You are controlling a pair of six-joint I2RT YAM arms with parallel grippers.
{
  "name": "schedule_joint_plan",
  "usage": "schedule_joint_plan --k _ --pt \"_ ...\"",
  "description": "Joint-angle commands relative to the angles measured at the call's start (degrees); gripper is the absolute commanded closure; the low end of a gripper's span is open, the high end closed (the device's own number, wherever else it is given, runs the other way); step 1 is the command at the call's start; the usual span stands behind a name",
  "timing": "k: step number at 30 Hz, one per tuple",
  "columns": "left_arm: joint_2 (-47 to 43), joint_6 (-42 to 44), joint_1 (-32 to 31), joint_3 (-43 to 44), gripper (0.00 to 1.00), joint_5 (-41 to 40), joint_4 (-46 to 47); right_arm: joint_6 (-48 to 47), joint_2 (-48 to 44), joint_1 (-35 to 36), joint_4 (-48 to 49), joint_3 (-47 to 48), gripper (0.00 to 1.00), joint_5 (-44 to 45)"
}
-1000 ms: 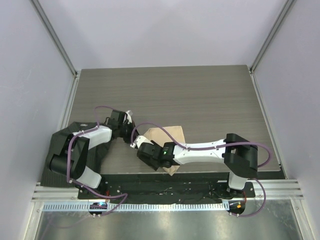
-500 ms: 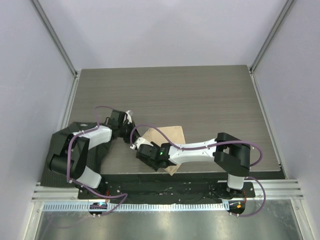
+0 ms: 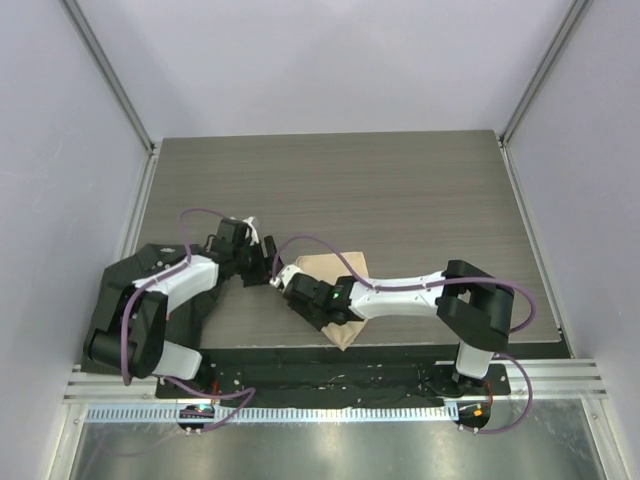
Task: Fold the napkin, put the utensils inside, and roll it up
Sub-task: Roll the napkin with the utensil
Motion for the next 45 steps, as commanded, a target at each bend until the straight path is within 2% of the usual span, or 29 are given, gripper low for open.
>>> schedule_joint_plan --k 1,4,11,15,21,32,35,36,39,43,45 --pt "-5.56 0.1 0.11 -1.67 0.26 -7.87 -3.05 1.23 1.04 -2.55 3.86 -6.05 0.68 -18.13" --pt "-9.6 -0.68 0.11 -3.35 0.19 -10.51 -2.36 1.84 -0.72 -4.14 6.59 -8.07 0.71 -26.13" --pt "-20.58 -2.45 0.11 -11.6 0.16 -8.06 5.54 4.74 -3.53 -10.64 15.2 -12.65 0.73 -43.01" --pt "-23.42 -2.36 0.11 -14.07 0.16 -4.55 7.23 5.71 -3.02 -14.77 19.42 -14.58 0.73 -46.64" --pt "-24.12 -3.06 0.11 -16.27 0.23 -2.7 8.72 5.72 1.2 -18.29 20.13 -13.62 0.73 -51.65" --pt "-22.89 -3.41 0.11 -18.9 0.55 -2.17 11.43 6.77 6.22 -21.37 21.71 -12.48 0.73 -54.21" --pt "-20.8 -2.98 0.11 -19.35 0.72 -2.26 13.11 6.94 6.57 -21.55 21.63 -12.04 0.73 -54.12" --pt "-20.09 -2.8 0.11 -19.17 0.83 -2.43 12.94 6.94 6.4 -21.55 21.63 -11.86 0.73 -53.95" --pt "-17.01 -2.45 0.11 -17.86 1.0 -3.22 11.37 7.12 4.38 -21.72 20.31 -11.42 0.7 -52.11" --pt "-15.77 -2.27 0.11 -16.36 1.0 -4.19 10.39 6.77 -0.27 -21.55 15.31 -8.97 0.61 -47.89" --pt "-15.77 -1.83 0.11 -15.66 1.0 -4.72 7.77 6.16 -3.95 -21.29 12.06 -7.3 0.52 -45.09"
